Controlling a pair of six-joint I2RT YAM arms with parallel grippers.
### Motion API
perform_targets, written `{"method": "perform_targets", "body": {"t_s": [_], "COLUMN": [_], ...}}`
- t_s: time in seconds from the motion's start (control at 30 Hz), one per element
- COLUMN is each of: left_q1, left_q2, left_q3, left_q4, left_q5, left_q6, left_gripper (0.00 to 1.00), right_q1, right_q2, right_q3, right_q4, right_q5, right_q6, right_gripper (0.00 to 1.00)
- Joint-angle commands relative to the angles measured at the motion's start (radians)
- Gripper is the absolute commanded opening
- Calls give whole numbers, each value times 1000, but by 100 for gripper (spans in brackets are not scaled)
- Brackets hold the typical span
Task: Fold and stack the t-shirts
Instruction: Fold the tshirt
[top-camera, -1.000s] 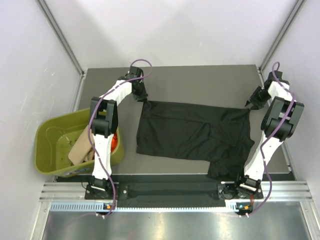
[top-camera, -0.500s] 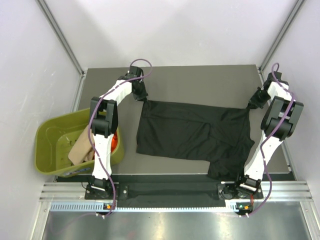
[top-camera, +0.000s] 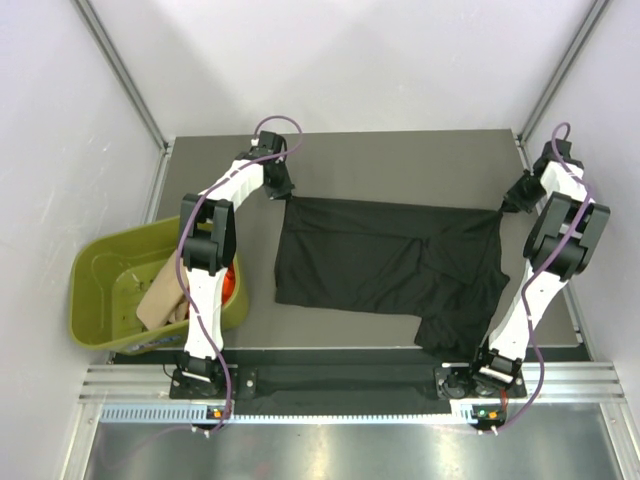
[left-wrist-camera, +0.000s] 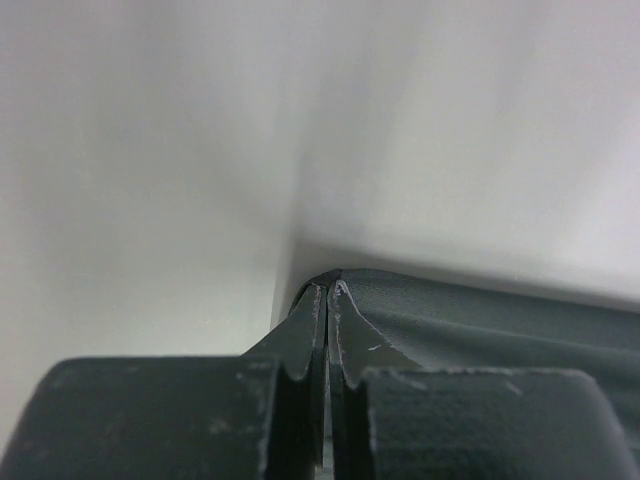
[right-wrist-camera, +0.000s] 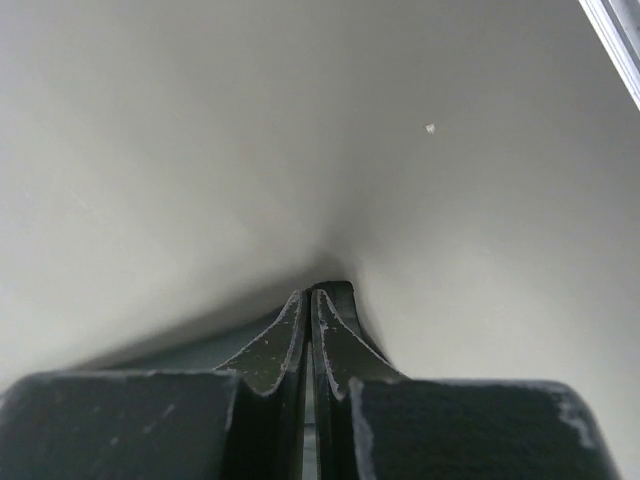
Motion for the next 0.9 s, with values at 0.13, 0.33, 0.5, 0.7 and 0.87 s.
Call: {"method": "perform_targets", "body": {"t_s": [0.13,0.33,0.5,0.7,0.87], "left_q1": [32,38,42,59,81], "left_q2": [-6,25,46,67,113], "left_q3": [16,61,92,120,175], "left_q4": [78,87,98,144,164], "left_q5": [-85,-84,-98,-109,-104], "left_q6": [-27,-32,-35,-46,-56], "left_gripper": [0,0,0,0,0], "right_q1": [-8,15,44,82,116], "right_q2": [32,86,124,184,227], "right_q3": [72,144,228,330,411], "right_q4": [75,95,110,176,245], "right_q5": [-16,-46,-75,-120,-152], "right_q6": [17,35,57,120,173], "right_gripper": [0,0,0,0,0]}}
